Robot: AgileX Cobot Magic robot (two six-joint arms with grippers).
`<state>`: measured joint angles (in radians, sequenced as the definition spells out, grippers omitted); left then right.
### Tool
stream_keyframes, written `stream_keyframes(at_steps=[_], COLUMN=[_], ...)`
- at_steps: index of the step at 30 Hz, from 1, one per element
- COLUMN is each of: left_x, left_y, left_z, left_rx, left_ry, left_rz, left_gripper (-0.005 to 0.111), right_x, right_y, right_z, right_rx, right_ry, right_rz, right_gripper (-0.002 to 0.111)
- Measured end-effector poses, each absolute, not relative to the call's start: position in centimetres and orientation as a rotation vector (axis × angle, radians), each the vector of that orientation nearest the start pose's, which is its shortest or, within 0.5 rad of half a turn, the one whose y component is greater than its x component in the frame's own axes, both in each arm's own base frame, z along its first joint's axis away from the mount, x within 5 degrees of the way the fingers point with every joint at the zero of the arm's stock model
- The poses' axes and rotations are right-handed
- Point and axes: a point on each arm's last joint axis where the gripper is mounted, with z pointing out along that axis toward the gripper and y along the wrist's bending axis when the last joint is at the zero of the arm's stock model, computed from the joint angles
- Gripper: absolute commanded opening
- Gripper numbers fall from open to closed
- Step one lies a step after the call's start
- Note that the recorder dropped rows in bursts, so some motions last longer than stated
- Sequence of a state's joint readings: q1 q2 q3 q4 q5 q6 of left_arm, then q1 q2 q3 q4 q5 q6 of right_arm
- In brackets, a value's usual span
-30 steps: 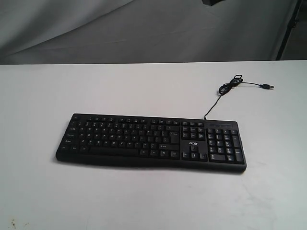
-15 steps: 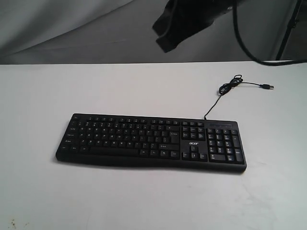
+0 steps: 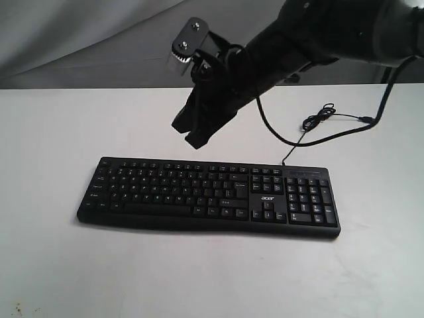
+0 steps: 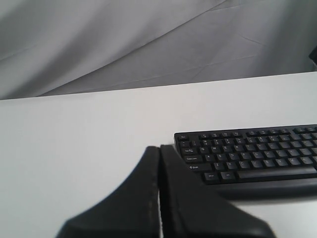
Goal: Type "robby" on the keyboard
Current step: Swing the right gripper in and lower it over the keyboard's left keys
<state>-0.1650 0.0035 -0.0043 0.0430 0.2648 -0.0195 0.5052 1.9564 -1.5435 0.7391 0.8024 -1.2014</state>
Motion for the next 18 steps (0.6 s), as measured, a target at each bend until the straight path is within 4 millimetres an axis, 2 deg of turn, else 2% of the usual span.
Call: stream_keyframes(at_steps=[6, 12, 18], left_x=[5.5, 5.5, 5.5], left_y=[-0.8, -0.8, -0.8], left_z=[19.0, 19.0, 19.0], left_rx=[0.155, 0.155, 0.155], left_ry=[1.741, 1.741, 1.741], left_rz=[-0.095, -0.095, -0.095], left_gripper=[0.0, 0.0, 0.0], right_x=[36.1, 36.4, 35.8], right_y=[25.1, 25.4, 26.8], right_z=[22.5, 22.3, 22.1], right_rx=[-1.511, -1.464, -1.475], right_ry=[1.984, 1.983, 1.955], right_rz=[0.596, 0.602, 0.592], right_gripper=[0.0, 0.0, 0.0])
